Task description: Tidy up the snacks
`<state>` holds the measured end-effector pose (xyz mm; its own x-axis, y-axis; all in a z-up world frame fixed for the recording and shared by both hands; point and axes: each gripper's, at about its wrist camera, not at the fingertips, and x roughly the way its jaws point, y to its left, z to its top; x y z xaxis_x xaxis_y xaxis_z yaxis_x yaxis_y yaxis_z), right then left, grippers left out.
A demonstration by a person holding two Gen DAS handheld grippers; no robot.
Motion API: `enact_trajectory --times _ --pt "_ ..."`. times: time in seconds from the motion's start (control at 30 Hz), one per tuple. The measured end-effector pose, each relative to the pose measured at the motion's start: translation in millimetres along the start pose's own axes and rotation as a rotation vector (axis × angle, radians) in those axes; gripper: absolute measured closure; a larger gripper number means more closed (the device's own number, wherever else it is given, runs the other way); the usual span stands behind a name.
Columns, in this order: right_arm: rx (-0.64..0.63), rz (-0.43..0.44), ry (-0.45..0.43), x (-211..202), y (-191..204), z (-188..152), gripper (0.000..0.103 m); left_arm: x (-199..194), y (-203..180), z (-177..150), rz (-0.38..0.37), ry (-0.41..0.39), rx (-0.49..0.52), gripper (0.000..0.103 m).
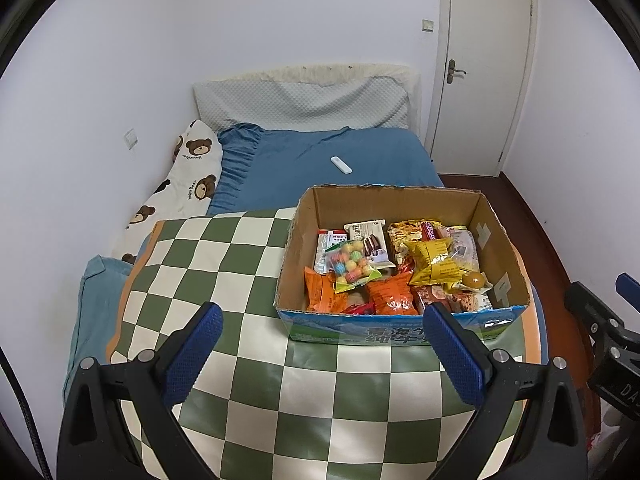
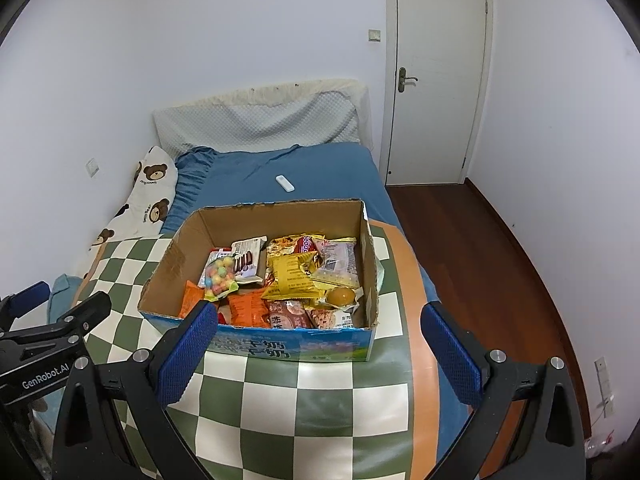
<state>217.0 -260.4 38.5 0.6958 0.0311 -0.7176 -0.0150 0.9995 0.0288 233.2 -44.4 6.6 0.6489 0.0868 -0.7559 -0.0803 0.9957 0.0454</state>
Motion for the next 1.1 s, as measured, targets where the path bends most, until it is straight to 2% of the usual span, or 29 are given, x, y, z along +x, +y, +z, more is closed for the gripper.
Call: enact_trajectory --times 1.1 --pt "0.000 0.009 0.002 -2.6 -0.2 -3.2 0.000 -7.8 -3.3 -1.1 -0.019 -0.006 0.013 0.000"
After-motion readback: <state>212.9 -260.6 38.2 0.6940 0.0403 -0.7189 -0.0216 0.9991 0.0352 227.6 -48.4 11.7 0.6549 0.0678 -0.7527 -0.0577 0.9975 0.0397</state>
